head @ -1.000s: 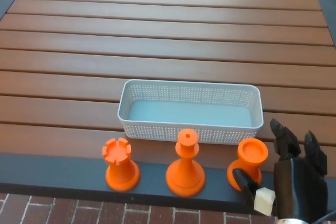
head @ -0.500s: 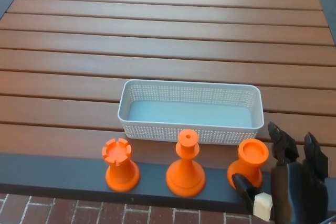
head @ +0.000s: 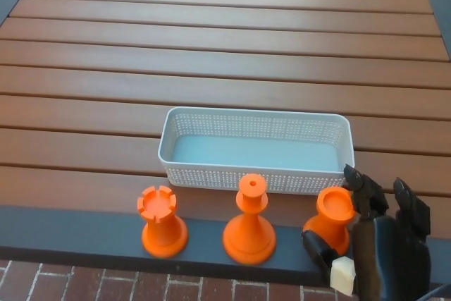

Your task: Using the right hand to place 3 different shape and weight chess pieces into a small container

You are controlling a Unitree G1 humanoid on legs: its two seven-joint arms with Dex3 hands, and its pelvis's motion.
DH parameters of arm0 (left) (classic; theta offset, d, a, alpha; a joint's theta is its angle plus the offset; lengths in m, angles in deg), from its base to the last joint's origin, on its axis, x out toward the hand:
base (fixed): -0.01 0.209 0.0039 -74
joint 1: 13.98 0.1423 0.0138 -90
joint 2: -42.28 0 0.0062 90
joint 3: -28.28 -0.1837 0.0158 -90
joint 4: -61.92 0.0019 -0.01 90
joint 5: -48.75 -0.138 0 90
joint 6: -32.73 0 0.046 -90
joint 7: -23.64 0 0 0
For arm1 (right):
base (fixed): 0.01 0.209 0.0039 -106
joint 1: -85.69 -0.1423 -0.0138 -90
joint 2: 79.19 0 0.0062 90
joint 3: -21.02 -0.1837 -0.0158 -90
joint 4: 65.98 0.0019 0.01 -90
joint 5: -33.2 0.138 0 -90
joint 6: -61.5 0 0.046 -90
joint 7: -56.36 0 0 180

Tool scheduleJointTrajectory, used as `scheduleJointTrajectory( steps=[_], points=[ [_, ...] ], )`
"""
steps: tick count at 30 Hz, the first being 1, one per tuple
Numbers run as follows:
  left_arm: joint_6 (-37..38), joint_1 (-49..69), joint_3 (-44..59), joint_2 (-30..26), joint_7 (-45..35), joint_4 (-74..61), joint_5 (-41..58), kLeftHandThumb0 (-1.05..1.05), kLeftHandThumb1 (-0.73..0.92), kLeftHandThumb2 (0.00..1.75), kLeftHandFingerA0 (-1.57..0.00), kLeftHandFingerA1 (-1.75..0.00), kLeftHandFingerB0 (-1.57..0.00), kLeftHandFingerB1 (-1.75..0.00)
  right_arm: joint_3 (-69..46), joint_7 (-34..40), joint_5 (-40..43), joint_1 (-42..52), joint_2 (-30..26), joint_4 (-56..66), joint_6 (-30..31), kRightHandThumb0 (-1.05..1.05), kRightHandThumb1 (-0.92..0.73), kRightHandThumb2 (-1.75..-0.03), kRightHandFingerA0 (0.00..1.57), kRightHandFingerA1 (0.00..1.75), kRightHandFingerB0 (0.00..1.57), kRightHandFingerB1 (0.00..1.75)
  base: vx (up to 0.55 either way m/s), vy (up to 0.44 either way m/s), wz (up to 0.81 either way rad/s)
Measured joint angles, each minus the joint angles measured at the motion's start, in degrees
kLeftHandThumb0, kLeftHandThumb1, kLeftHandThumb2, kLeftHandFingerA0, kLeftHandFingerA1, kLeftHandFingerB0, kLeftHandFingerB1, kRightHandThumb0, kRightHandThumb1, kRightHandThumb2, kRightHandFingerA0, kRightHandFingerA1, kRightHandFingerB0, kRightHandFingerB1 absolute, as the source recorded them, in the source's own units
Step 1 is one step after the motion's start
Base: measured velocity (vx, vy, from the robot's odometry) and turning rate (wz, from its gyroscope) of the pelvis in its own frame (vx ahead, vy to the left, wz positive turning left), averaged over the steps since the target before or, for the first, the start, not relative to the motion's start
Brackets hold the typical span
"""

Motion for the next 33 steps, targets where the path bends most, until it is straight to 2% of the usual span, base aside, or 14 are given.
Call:
scheduleJointTrajectory(
  steps=[3,4,7,8,12,13,16,17,29,30,33],
  points=[
    [0.0,0.0,0.2,0.1,-0.1,0.1,0.3,-0.12,0.56,1.05,-1.13,-1.38,-0.98,-1.10,-0.4,-0.2,1.1,0.0,0.4,0.7,0.0,-0.72,-0.56,-0.88,0.67,0.64,0.36,0.47,0.00,0.000,0.00],
    [0.0,0.0,0.4,0.3,-0.1,0.1,0.6,-0.12,0.56,1.04,-1.12,-1.39,-0.98,-1.11,-0.5,-0.4,1.9,0.0,0.4,0.8,0.0,-0.63,-0.65,-0.60,0.70,0.58,0.42,0.33,0.00,0.000,0.00],
    [0.0,0.0,0.8,0.6,-0.2,0.1,0.9,-0.12,0.56,1.04,-1.12,-1.39,-0.98,-1.11,-0.4,-0.6,2.7,0.0,0.4,0.8,-0.1,-0.63,-0.65,-0.60,0.70,0.58,0.42,0.33,0.00,0.000,0.00],
    [0.0,0.1,0.9,0.7,-0.2,0.0,1.0,-0.12,0.53,1.10,-1.12,-1.39,-0.97,-1.12,-0.4,-0.6,2.9,0.0,0.4,0.9,-0.1,-0.61,-0.69,-0.62,0.88,0.75,0.49,0.38,0.00,0.000,0.00],
    [0.0,0.1,1.2,0.9,-0.6,0.1,1.4,-0.12,0.53,1.10,-1.12,-1.39,-0.97,-1.12,-0.3,-0.8,3.5,-0.2,0.3,1.1,-0.3,-0.61,-0.69,-0.62,0.88,0.75,0.49,0.38,0.00,0.000,0.00],
    [0.1,0.1,1.2,0.9,-0.8,0.2,1.5,-0.11,0.57,1.06,-1.09,-1.40,-0.96,-1.10,-0.3,-0.8,3.6,-0.2,0.3,1.1,-0.3,-0.55,-0.70,-0.61,1.00,0.79,0.58,0.44,0.00,0.000,0.00],
    [0.3,0.1,1.7,1.1,-1.4,0.3,1.9,-0.11,0.57,1.06,-1.09,-1.40,-0.96,-1.10,-0.4,-0.5,3.9,-0.5,0.2,0.8,-0.6,-0.55,-0.70,-0.61,1.00,0.79,0.58,0.44,0.00,0.000,0.00],
    [0.3,0.1,1.9,1.2,-1.5,0.3,2.0,-0.12,0.56,1.07,-1.12,-1.40,-1.00,-1.13,-0.4,-0.3,4.0,-0.5,0.2,0.7,-0.7,-0.54,-0.71,-0.61,1.05,0.82,0.63,0.48,0.00,0.000,0.00],
    [0.3,0.1,3.2,2.0,-2.8,0.3,3.9,-0.13,0.56,1.08,-1.08,-1.44,-0.98,-1.16,0.9,1.1,5.3,-1.4,0.1,-0.3,-2.4,-0.52,-0.72,-0.62,1.05,0.82,0.60,0.41,0.00,0.000,0.00],
    [0.3,0.1,3.3,2.0,-2.8,0.3,3.9,-0.13,0.57,1.07,-1.10,-1.37,-0.97,-1.12,1.2,1.1,5.3,-1.5,0.0,-0.5,-2.6,-0.40,-0.78,-0.65,1.02,1.25,0.66,0.41,0.00,0.000,0.00],
    [0.3,0.2,3.6,2.2,-3.1,0.2,4.1,-0.13,0.57,1.07,-1.10,-1.37,-0.97,-1.12,1.9,1.1,5.6,-2.0,-0.4,-1.1,-3.6,-0.40,-0.78,-0.65,1.02,1.25,0.66,0.41,0.00,0.000,0.00]
  ],
)
